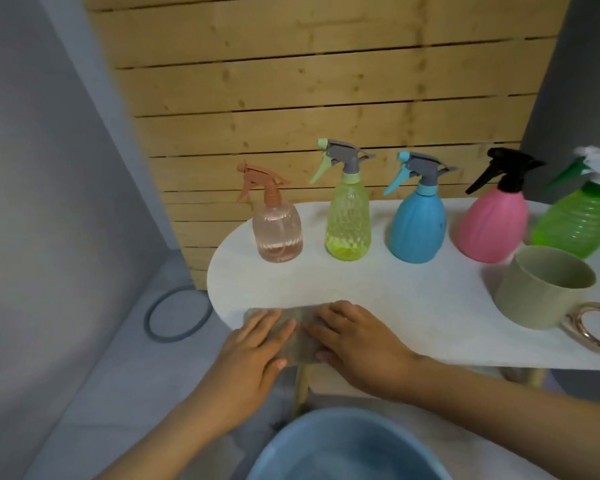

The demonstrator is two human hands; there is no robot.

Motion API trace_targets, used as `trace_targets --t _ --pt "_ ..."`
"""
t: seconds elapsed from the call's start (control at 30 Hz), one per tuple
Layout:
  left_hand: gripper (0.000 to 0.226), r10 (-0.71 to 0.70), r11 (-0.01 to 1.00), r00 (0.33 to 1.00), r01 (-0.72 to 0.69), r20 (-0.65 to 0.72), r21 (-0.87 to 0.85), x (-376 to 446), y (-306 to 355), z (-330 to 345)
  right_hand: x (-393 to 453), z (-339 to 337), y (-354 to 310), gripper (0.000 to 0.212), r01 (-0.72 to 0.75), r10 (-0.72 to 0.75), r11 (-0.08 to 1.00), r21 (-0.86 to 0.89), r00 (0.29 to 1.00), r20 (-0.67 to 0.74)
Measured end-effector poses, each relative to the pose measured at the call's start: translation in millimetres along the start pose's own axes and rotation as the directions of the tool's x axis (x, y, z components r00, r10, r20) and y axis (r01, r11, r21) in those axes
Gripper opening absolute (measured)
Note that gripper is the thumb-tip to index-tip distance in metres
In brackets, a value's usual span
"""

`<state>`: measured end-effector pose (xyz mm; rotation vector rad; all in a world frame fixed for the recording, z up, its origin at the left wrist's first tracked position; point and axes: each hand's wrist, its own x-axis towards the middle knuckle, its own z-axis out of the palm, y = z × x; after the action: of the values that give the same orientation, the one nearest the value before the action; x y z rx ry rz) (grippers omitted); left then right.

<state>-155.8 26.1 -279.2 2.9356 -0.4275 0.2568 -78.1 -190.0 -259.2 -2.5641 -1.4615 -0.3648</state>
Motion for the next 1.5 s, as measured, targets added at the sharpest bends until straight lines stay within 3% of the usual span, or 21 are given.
trace_targets --t 0.1,0.17,0.27,0.37,0.47,0.53,0.67,0.77,0.93,1.03,1.1,1.17,1.23,1.33,1.5 --pt "0.075 -0.065 0.994 0.994 0.071 0.086 -0.08 20.2 -10.9 -3.4 12.6 -0.1 6.8 0.047 -0.079 0.08 0.996 -0.029 0.995 0.057" --pt "0.066 -0.12 0.983 0.984 0.136 0.129 -0.125 48.3 -22.3 -4.7 34.8 0.7 19.6 0.049 -0.161 0.163 0.987 -0.028 0.976 0.148" --pt "0.051 -0.231 0.971 0.95 0.238 0.21 -0.01 91.8 -15.4 -2.4 47.9 2.2 46.4 0.049 -0.271 0.27 0.962 -0.032 0.928 0.256" --pt "0.051 -0.203 0.979 0.964 0.194 0.17 0.069 104.9 16.1 -1.2 25.3 -6.6 60.6 0.047 -0.284 0.287 0.958 -0.048 0.932 0.219" --pt "0.059 0.021 0.983 0.999 -0.028 0.038 0.181 85.9 52.6 3.2 -23.2 -22.8 61.7 0.043 -0.207 0.205 0.978 0.001 0.968 0.146" --pt "0.054 0.137 0.981 0.989 -0.129 -0.051 0.144 75.4 73.0 12.4 -56.2 -31.1 65.1 0.042 -0.157 0.156 0.988 0.007 0.985 0.074" --pt "0.073 0.122 0.991 0.986 -0.127 0.115 0.034 90.1 106.1 18.7 -76.5 -39.1 82.4 0.04 -0.154 0.16 0.984 -0.094 0.985 0.057" --pt "0.069 0.097 0.994 0.975 -0.104 0.199 0.021 116.5 118.8 19.7 -80.6 -51.7 89.6 0.027 -0.253 0.245 0.964 -0.085 0.965 -0.093" --pt "0.057 -0.136 0.991 0.982 0.135 0.131 0.018 137.4 127.6 25.1 -113.1 -71.3 90.5 0.028 -0.452 0.324 0.87 -0.199 0.826 -0.462" --pt "0.055 -0.077 0.994 0.992 0.069 0.102 0.079 147.0 136.3 21.7 -141.3 -78.3 93.4 0.037 -0.65 0.485 0.735 -0.192 0.702 -0.522" --pt "0.059 0.013 1.0 0.996 -0.011 0.091 -0.025 153.3 133.6 19.1 -154.6 -82.2 97.2 0.041 -0.78 0.643 0.616 -0.11 0.579 -0.502" --pt "0.07 0.062 0.995 0.984 -0.049 0.164 -0.084 152.8 128.1 21.3 -159.1 -83.8 102.5 0.05 -0.841 0.764 0.541 -0.03 0.506 -0.401" --pt "0.065 0.075 0.997 0.969 -0.074 0.237 -0.014 151.0 131.5 25.2 -159.8 -88.6 107.5 0.063 -0.853 0.817 0.522 0.001 0.5 -0.287" --pt "0.054 0.01 1.0 0.976 -0.008 0.218 -0.009 142.1 129.6 29.7 -157.9 -88.7 114.0 0.073 -0.867 0.863 0.491 0.086 0.471 -0.181" --pt "0.055 -0.238 0.969 0.962 0.225 0.134 0.105 115.9 87.9 21.7 -161.5 -84.8 112.4 0.054 -0.777 0.895 0.439 0.451 0.42 -0.149"
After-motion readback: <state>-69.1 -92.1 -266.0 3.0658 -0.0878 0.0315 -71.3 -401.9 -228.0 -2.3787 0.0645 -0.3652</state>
